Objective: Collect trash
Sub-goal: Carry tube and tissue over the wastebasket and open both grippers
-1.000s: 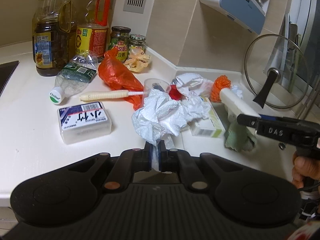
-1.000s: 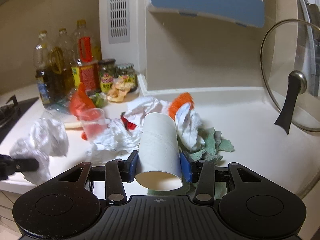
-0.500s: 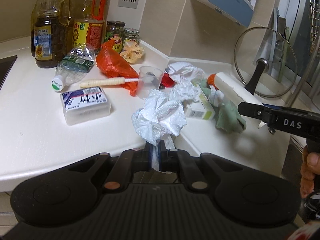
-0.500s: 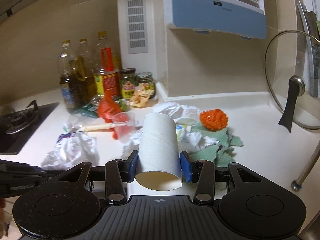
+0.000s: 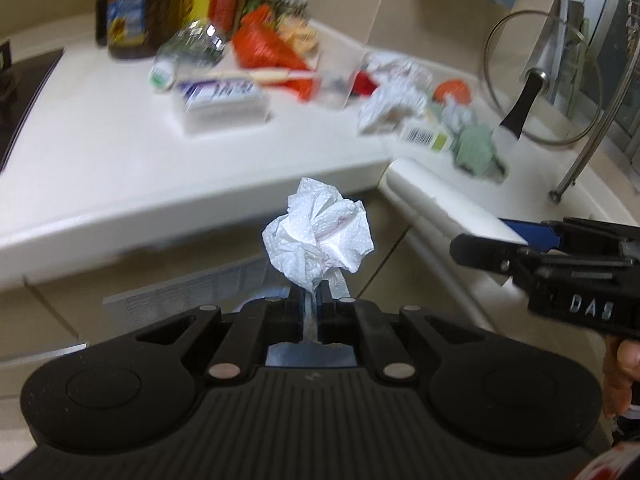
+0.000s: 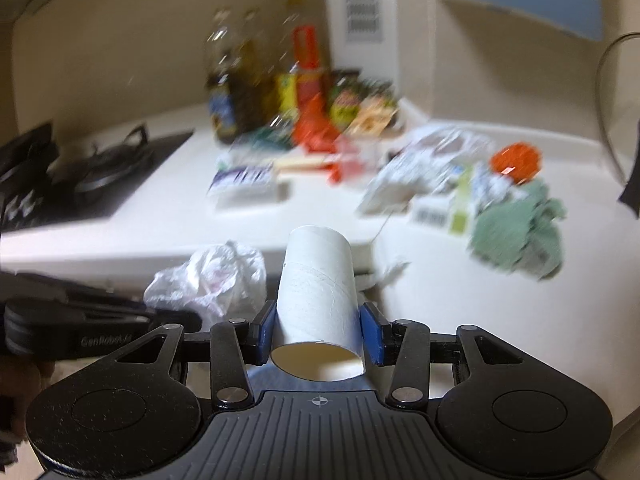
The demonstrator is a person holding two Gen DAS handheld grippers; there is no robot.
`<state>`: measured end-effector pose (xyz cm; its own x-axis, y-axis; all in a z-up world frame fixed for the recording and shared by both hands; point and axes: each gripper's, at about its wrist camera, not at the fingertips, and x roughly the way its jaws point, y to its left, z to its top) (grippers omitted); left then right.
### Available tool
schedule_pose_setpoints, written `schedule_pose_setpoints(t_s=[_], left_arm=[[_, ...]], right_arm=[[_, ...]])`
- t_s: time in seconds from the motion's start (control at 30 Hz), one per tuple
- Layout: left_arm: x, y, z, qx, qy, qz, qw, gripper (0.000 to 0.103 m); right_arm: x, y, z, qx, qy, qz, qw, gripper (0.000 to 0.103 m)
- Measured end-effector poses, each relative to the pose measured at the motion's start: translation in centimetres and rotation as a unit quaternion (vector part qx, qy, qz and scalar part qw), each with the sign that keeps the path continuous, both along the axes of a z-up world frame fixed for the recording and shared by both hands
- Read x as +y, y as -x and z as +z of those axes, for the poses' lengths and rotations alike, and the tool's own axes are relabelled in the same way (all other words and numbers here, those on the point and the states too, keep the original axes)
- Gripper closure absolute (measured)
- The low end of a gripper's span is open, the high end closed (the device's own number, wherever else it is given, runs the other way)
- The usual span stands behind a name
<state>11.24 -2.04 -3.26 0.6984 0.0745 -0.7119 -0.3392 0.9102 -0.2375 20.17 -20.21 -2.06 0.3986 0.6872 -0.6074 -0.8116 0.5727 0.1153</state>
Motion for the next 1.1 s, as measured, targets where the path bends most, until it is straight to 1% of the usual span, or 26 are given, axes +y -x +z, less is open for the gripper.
schedule_pose_setpoints(t_s=[0.23,0.33,0.5,0.63,0.9,1.1], left_arm=[[0.8,0.9,-3.3,0.044,0.014,0.011,0.9989,0.099],[1.3,1.0,-4.9,0.058,0.029,0.015,0.9978,0.099],[1.9,0.3,-7.2,0.08,0.046,0.017,0.9955,0.099],[2.0,-0.8,-9.0,0.096,0.057,0.012,0.9937,0.099],[2.4,-2.5,-12.1,0.127,0.073,0.007,0.9892,0.098],[2.6,-3.4,-13.1,0.138,0.079,0.006,0.9873,0.098]], right_arm=[[2.1,1.6,-4.2,0.017,0.051,0.027,0.998,0.058],[3.1,1.6,-6.2,0.024,0.075,0.035,0.996,0.058],[4.1,1.1,-9.6,0.042,0.111,0.032,0.992,0.058],[4.6,0.6,-11.5,0.05,0.132,0.033,0.989,0.058],[4.7,-0.4,-14.3,0.063,0.157,0.031,0.985,0.058],[4.8,-1.0,-15.2,0.069,0.162,0.029,0.984,0.058]])
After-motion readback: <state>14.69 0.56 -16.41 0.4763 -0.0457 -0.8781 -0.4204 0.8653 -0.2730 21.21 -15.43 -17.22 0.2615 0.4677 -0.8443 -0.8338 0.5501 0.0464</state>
